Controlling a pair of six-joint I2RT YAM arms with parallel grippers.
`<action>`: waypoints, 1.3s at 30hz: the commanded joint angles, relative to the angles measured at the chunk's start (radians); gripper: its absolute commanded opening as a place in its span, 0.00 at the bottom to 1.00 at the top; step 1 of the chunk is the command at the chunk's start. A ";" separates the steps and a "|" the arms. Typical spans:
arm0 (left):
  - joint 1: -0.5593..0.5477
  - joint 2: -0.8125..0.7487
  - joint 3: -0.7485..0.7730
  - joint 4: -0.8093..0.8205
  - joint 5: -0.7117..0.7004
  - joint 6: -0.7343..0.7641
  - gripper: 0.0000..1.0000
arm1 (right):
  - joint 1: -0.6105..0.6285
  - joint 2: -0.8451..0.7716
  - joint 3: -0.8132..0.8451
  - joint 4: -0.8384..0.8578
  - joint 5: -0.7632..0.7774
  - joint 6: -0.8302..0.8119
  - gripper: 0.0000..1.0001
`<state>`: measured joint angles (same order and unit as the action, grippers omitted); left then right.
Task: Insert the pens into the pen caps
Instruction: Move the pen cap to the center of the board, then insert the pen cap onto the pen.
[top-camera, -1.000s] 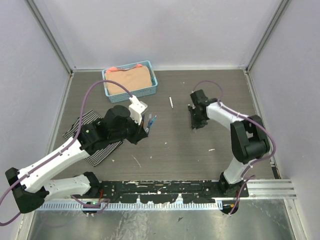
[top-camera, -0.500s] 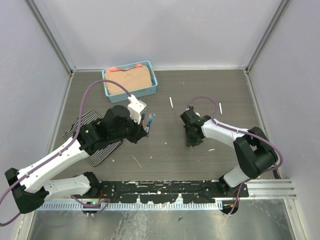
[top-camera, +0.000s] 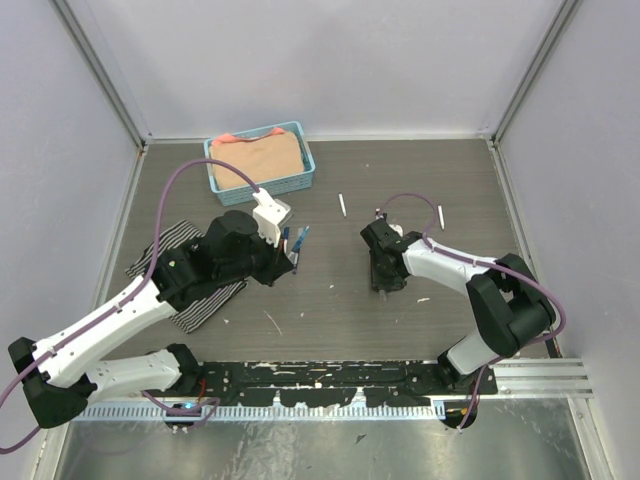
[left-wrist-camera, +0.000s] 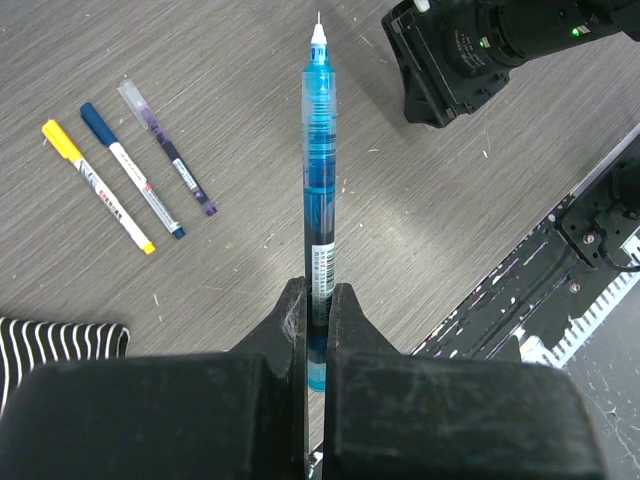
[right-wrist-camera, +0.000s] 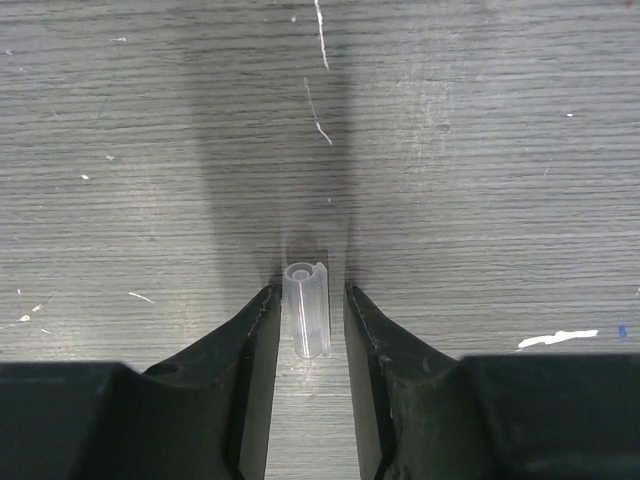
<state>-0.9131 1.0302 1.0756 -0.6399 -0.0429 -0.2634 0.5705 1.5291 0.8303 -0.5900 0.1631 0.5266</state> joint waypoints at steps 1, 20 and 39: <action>0.002 -0.017 -0.003 0.037 -0.006 -0.006 0.00 | 0.008 0.008 0.003 0.037 0.005 -0.007 0.37; 0.002 0.008 -0.014 0.059 -0.030 -0.028 0.00 | 0.009 -0.068 -0.021 0.055 0.015 -0.004 0.15; -0.101 -0.020 -0.065 0.271 -0.079 -0.096 0.00 | 0.011 -0.723 -0.106 0.518 -0.042 0.296 0.00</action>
<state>-0.9550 1.0317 1.0153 -0.4812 -0.0742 -0.3458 0.5751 0.8845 0.7479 -0.2436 0.1062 0.6868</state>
